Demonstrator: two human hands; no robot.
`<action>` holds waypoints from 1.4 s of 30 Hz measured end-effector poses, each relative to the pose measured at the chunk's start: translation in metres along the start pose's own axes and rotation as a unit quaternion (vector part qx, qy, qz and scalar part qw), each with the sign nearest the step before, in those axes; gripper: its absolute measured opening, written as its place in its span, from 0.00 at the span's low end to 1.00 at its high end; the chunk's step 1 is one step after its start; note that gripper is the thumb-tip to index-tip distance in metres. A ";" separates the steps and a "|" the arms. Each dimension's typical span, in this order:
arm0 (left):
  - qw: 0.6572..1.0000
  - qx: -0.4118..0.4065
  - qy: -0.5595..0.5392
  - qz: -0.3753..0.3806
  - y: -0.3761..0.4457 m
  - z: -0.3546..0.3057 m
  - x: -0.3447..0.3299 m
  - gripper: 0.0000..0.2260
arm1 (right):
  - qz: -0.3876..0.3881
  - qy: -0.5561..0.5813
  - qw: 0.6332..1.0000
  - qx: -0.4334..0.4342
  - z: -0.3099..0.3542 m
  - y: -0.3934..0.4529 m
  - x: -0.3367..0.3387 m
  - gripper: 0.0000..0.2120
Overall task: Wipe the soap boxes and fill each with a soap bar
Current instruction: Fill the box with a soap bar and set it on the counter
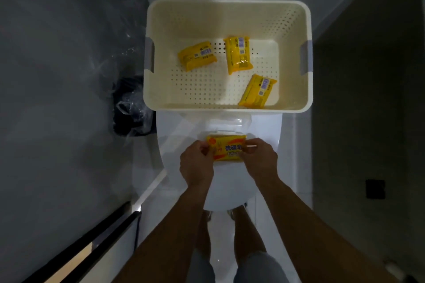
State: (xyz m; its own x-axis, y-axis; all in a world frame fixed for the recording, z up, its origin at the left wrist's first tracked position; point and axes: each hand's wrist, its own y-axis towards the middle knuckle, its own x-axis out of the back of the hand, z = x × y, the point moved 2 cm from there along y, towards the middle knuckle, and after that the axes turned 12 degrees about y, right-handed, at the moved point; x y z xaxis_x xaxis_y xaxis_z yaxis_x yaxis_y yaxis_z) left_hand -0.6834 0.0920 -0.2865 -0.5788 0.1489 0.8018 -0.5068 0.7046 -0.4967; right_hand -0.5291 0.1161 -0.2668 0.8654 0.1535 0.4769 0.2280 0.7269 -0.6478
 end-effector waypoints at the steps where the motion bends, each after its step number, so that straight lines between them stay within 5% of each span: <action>1: 1.000 -0.001 0.009 0.000 0.000 -0.001 -0.001 0.07 | 0.005 -0.009 1.000 0.002 0.000 0.000 0.000 0.09; 10: 0.997 -0.028 0.064 -0.012 0.006 -0.009 0.003 0.10 | 0.058 -0.079 0.995 0.018 -0.001 0.000 0.000 0.10; 13: 0.998 -0.032 0.052 -0.003 0.010 -0.009 0.008 0.10 | 0.023 -0.082 0.996 0.017 0.003 0.002 0.004 0.09; 18: 0.989 -0.144 -0.046 -0.005 0.007 -0.017 0.021 0.19 | -0.061 0.144 0.987 0.022 0.012 0.000 0.018 0.20; 25: 0.984 -0.110 -0.135 -0.032 -0.011 -0.006 0.032 0.10 | -0.086 0.211 0.973 0.038 0.006 -0.014 0.022 0.13; 33: 0.994 -0.076 -0.082 -0.009 -0.021 0.009 0.022 0.10 | -0.083 0.061 0.994 0.023 -0.014 -0.020 0.013 0.10; 42: 0.993 -0.033 -0.098 0.050 -0.023 0.016 0.010 0.11 | -0.027 0.137 0.990 -0.031 -0.028 -0.012 -0.004 0.11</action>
State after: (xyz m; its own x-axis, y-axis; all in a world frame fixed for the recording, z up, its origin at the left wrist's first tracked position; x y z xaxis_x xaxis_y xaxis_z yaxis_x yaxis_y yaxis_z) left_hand -0.6874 0.0666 -0.2725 -0.7414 0.0866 0.6655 -0.4014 0.7375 -0.5431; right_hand -0.5227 0.0884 -0.2770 0.9379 -0.0789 0.3379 0.2972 0.6851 -0.6650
